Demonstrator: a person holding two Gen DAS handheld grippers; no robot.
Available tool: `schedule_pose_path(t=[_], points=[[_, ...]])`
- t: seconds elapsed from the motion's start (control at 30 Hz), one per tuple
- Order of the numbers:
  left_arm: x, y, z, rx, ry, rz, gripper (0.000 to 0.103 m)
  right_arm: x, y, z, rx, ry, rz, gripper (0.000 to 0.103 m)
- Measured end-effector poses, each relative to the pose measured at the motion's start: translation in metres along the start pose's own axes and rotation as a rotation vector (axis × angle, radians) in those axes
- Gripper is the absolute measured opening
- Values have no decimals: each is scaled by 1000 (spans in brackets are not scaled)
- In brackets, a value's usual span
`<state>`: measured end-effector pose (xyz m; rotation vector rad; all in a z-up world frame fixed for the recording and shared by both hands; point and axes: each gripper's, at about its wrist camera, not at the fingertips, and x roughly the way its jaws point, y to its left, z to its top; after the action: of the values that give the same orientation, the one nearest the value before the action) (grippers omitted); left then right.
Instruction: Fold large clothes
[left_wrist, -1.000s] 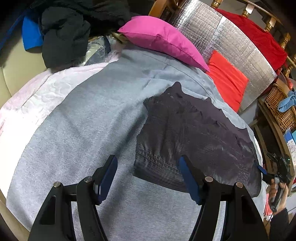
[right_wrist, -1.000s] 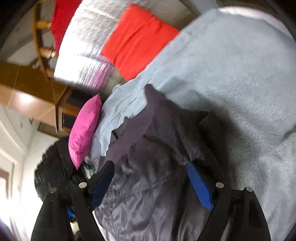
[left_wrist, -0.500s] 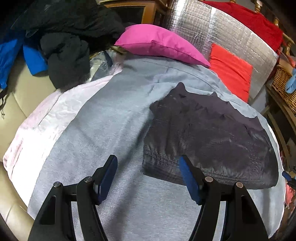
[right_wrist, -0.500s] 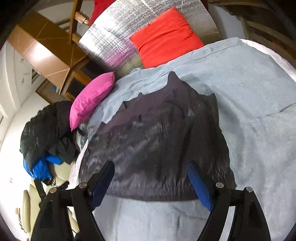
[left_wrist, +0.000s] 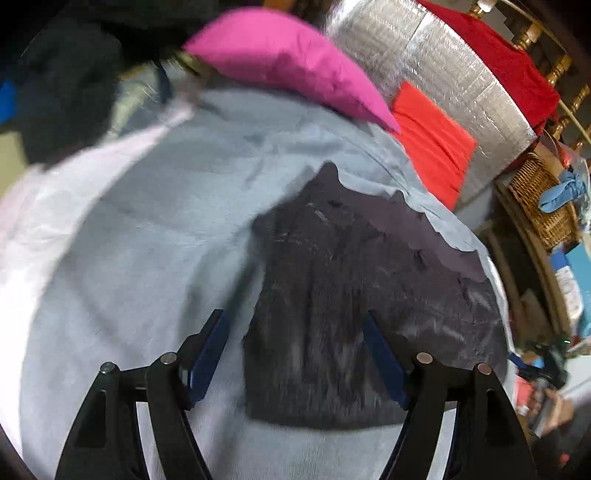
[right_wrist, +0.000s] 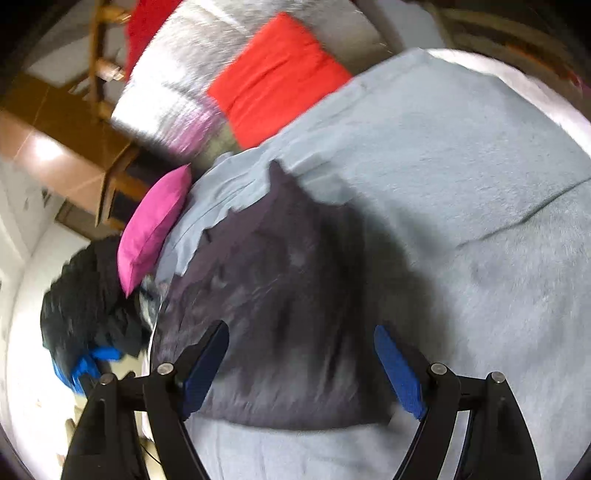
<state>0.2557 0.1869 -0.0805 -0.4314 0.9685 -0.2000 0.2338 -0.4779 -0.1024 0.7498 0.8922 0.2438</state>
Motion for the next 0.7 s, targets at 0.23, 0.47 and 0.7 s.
schedule_pose_path(t=[0.23, 0.47, 0.7], points=[[55, 15, 31, -50, 126, -115, 75, 46, -9, 31, 12, 85, 25, 84], [81, 17, 33, -27, 195, -177, 75, 87, -6, 26, -32, 191, 43, 84], [96, 9, 31, -16, 201, -220, 51, 105, 7, 22, -105, 217, 23, 54]])
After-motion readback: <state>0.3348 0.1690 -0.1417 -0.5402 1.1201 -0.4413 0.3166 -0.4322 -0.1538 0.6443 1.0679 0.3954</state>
